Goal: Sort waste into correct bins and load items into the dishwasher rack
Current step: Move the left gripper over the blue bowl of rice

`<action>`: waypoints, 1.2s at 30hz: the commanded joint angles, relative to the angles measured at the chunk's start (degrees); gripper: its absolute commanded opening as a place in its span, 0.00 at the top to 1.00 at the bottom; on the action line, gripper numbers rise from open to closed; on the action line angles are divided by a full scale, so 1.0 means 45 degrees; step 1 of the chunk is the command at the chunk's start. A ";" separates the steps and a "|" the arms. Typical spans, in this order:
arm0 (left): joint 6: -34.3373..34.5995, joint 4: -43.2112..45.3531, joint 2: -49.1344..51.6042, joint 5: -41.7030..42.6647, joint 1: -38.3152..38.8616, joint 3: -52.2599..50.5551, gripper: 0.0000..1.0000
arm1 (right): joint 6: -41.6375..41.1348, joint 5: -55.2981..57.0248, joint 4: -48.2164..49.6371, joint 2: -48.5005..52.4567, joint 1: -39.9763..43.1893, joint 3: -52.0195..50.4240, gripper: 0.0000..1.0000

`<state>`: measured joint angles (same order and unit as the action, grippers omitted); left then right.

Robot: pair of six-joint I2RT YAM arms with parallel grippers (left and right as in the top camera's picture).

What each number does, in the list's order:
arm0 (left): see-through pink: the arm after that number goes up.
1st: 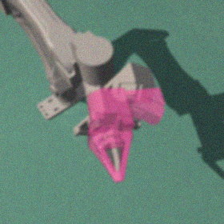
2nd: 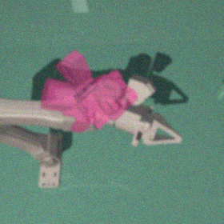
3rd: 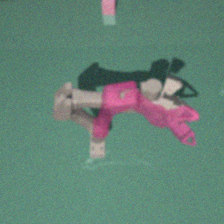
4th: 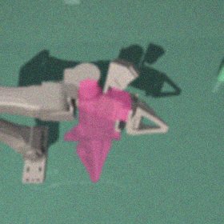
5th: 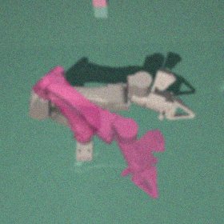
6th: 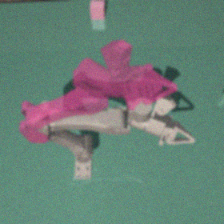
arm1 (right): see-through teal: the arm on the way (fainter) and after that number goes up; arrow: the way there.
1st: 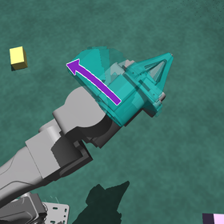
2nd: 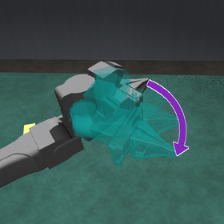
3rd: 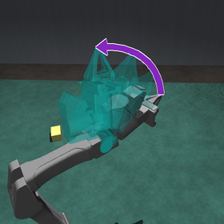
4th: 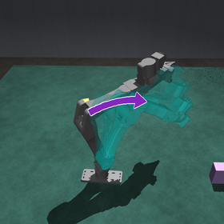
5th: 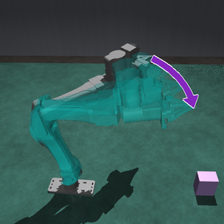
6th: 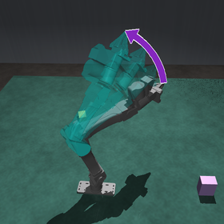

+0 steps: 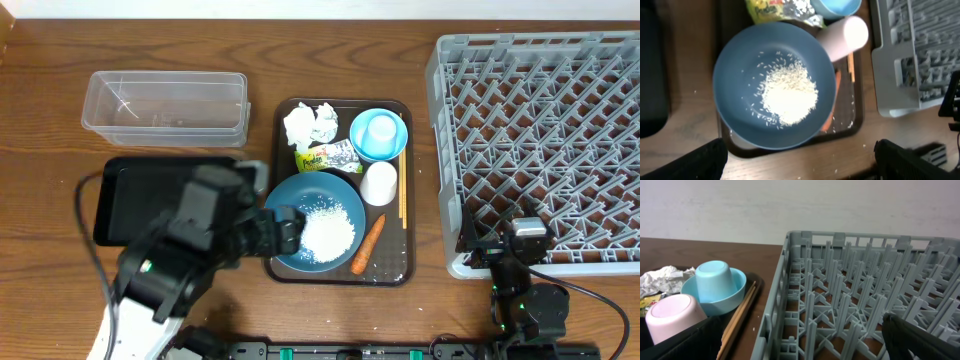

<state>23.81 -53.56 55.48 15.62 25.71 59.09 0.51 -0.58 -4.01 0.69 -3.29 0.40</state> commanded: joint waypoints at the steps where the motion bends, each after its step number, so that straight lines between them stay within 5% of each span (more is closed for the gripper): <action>1: 0.0350 -0.0335 0.1258 -0.1345 0.1088 0.1219 0.04 | 0.0131 0.0044 -0.0063 -0.0068 0.0238 -0.0024 0.01; 12: 0.0933 0.1001 0.4289 -0.0641 0.3157 0.1297 0.04 | 0.0131 0.0044 -0.0063 -0.0068 0.0238 -0.0024 0.01; 21: 0.3308 0.1564 0.6601 -0.4697 0.4449 0.1297 0.02 | 0.0131 0.0044 -0.0063 -0.0068 0.0238 -0.0024 0.01; 36: 0.3060 0.3871 0.8009 -0.4342 0.5037 0.1292 0.02 | 0.0131 0.0044 -0.0063 -0.0068 0.0238 -0.0024 0.01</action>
<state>37.69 -36.34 90.76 -1.80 46.96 64.38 0.51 -0.58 -4.03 0.69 -3.29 0.40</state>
